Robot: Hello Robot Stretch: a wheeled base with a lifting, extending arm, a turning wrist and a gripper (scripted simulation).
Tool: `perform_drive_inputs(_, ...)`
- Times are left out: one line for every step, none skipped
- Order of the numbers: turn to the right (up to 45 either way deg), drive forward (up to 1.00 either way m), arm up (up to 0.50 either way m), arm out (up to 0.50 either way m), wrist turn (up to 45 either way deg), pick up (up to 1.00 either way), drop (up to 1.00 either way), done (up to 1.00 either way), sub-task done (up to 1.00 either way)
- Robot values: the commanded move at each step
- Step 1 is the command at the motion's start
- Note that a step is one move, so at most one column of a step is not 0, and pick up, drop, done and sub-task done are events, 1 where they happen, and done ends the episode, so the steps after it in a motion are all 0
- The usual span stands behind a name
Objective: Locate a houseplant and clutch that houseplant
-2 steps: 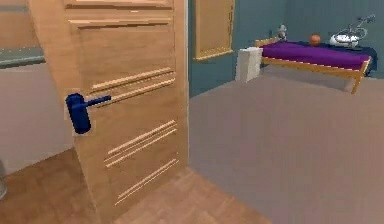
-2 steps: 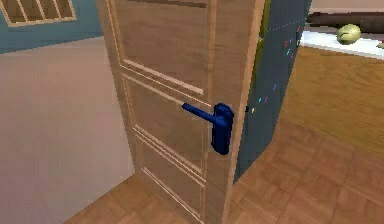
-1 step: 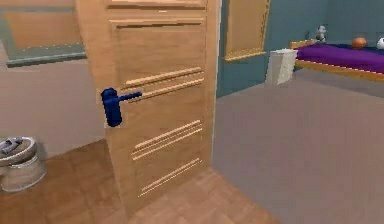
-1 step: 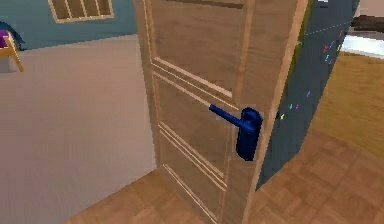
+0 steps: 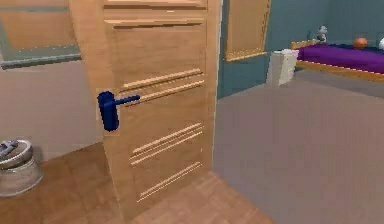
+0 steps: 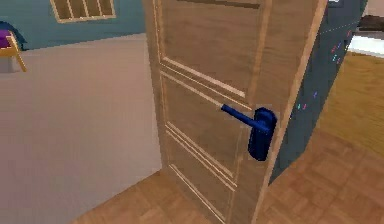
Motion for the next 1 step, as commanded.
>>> perform_drive_inputs(45.0, 0.0, 0.0, 0.0, 0.0, 0.0, 0.0, 0.0, 0.0)
